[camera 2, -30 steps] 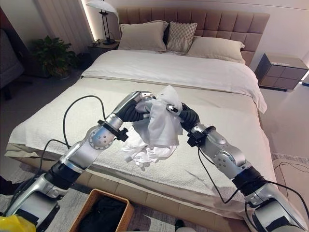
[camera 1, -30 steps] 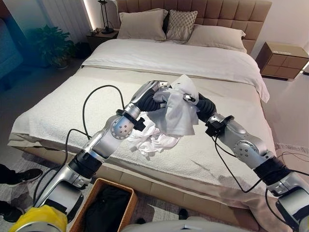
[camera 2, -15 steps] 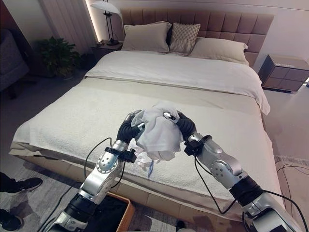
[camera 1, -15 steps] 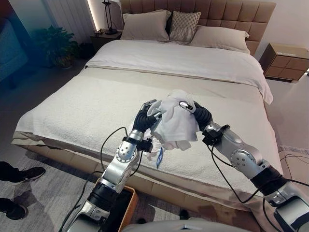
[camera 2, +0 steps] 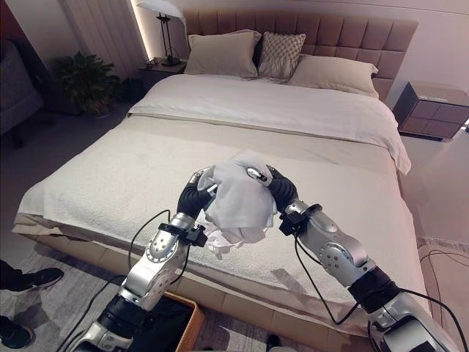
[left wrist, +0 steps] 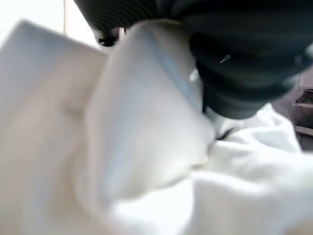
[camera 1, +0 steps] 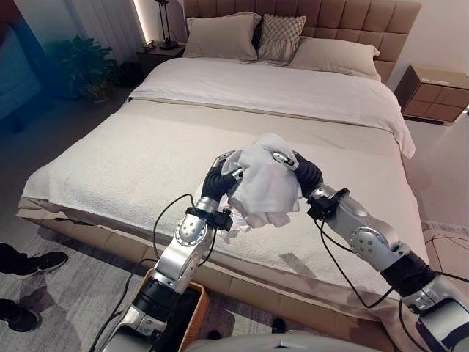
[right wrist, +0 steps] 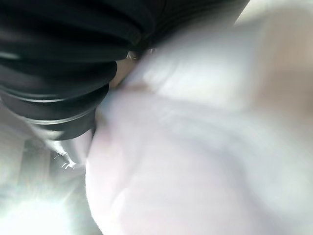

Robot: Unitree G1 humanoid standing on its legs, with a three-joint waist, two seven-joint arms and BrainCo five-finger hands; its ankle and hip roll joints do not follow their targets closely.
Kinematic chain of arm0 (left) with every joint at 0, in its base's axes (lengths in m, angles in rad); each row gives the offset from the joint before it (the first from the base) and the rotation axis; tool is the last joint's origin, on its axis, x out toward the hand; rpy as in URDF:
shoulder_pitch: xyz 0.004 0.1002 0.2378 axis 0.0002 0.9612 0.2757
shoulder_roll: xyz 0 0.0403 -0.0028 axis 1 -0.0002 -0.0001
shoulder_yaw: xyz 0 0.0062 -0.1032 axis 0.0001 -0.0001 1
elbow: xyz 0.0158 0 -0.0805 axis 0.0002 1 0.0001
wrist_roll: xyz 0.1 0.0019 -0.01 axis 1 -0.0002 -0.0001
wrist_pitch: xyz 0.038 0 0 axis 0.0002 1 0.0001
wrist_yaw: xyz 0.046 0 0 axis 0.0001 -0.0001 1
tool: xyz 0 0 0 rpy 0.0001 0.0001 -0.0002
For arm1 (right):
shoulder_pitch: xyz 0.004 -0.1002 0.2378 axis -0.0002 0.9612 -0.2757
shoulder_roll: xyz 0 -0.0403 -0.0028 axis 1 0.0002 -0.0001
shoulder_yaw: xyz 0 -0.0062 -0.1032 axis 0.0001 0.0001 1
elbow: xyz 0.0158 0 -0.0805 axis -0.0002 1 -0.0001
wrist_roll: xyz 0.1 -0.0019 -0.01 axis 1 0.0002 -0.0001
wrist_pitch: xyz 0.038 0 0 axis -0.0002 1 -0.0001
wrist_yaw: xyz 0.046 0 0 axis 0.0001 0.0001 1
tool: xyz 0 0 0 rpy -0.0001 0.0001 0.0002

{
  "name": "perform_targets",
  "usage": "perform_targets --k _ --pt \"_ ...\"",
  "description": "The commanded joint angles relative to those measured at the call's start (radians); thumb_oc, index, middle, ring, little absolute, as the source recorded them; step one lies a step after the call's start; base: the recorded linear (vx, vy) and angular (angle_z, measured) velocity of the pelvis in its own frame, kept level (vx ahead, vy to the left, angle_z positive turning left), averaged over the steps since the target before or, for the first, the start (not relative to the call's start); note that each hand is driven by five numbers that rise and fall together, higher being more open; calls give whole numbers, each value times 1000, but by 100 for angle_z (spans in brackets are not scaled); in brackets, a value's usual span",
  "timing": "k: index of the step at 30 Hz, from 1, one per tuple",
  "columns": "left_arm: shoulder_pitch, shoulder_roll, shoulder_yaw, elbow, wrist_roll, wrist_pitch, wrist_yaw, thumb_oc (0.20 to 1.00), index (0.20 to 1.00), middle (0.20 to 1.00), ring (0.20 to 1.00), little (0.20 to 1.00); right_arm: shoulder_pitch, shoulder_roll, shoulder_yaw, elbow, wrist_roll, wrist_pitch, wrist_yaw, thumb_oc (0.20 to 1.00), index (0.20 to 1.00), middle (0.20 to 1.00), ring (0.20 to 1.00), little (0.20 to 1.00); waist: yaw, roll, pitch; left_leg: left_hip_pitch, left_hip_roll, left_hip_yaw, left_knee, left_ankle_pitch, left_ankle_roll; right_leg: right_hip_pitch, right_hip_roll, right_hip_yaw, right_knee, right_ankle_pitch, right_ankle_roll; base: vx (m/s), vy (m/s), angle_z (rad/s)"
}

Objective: Pick up clothes into the bucket

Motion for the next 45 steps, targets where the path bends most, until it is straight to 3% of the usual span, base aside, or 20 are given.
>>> perform_targets --k 1,4,5,11,18,21,23,27,33,35,42,45 --pt "24 16 3 25 -94 -17 -7 200 200 200 200 200 -135 -26 -123 -115 -111 -146 -2 1000 1000 1000 1000 1000 -11 -92 -41 -44 -26 -23 105 -116 3 26 -72 -19 81 -107 59 0 0 0" --pt "34 4 10 15 -182 -23 -18 200 200 200 200 200 -131 -51 -165 -91 -245 -157 -51 1000 1000 1000 1000 1000 -11 -94 -39 -45 -26 -24 105 -116 4 25 -71 -18 83 -107 60 0 0 0" --pt "45 -10 20 12 -243 -25 -19 200 200 200 200 200 -128 -54 -208 -88 -384 -169 -107 1000 1000 1000 1000 1000 -12 -92 -39 -45 -26 -25 104 -119 6 23 -72 -19 83 -107 61 0 0 0" --pt "95 -58 38 -6 -442 -25 -36 200 200 200 200 200 -47 36 -272 -55 -453 -166 -150 1000 1000 1000 1000 1000 -9 -94 -30 -48 -29 -31 108 -121 10 22 -74 -24 91 -110 60 0 0 0" --pt "162 -81 93 -54 -553 -27 -68 200 200 200 200 200 129 132 -401 -3 -563 -158 -195 1000 1000 1000 1000 1000 -3 -96 -6 -67 -36 -42 119 -125 17 5 -77 -30 108 -115 60 0 0 0" --pt "174 -78 109 -66 -555 -27 -69 200 200 200 200 200 166 153 -427 15 -599 -157 -208 1000 1000 1000 1000 1000 -1 -98 -2 -74 -37 -44 124 -126 18 -1 -77 -32 112 -116 60 -28 -5 7" --pt "231 -75 185 -95 -552 -34 -83 200 200 200 200 200 295 215 -514 84 -779 -138 -243 1000 1000 1000 1000 1000 5 -103 21 -101 -44 -58 142 -126 20 -21 -78 -37 126 -120 59 -50 -17 6" --pt "267 -65 249 -111 -524 -47 -85 200 200 200 200 200 367 233 -557 195 -959 -107 -296 1000 1000 1000 1000 1000 14 -102 45 -132 -46 -73 160 -125 18 -46 -79 -47 145 -125 57 -50 -10 7" --pt "333 -49 374 -124 -476 -83 -73 200 200 200 200 200 445 298 -575 445 -997 -82 -319 1000 1000 1000 1000 1000 29 -99 98 -191 -55 -105 205 -123 18 -100 -80 -62 203 -138 49 -68 -10 14" --pt "382 -46 475 -108 -465 -110 -62 200 200 200 200 200 461 320 -585 620 -980 -75 -315 1000 1000 1000 1000 1000 48 -93 139 -238 -59 -129 232 -113 15 -139 -85 -77 230 -138 44 -102 -14 17" --pt "431 -40 590 -23 -420 -144 -18 200 200 200 200 200 453 318 -589 846 -985 -80 -328 1000 1000 1000 1000 1000 74 -83 188 -298 -65 -162 265 -101 10 -185 -92 -97 252 -141 39 -53 -7 15" --pt "423 -2 629 93 -332 -161 33 200 200 200 200 200 444 304 -596 916 -982 -86 -344 1000 1000 1000 1000 1000 85 -71 241 -358 -74 -183 316 -101 12 -237 -111 -103 323 -155 32 -99 22 22"
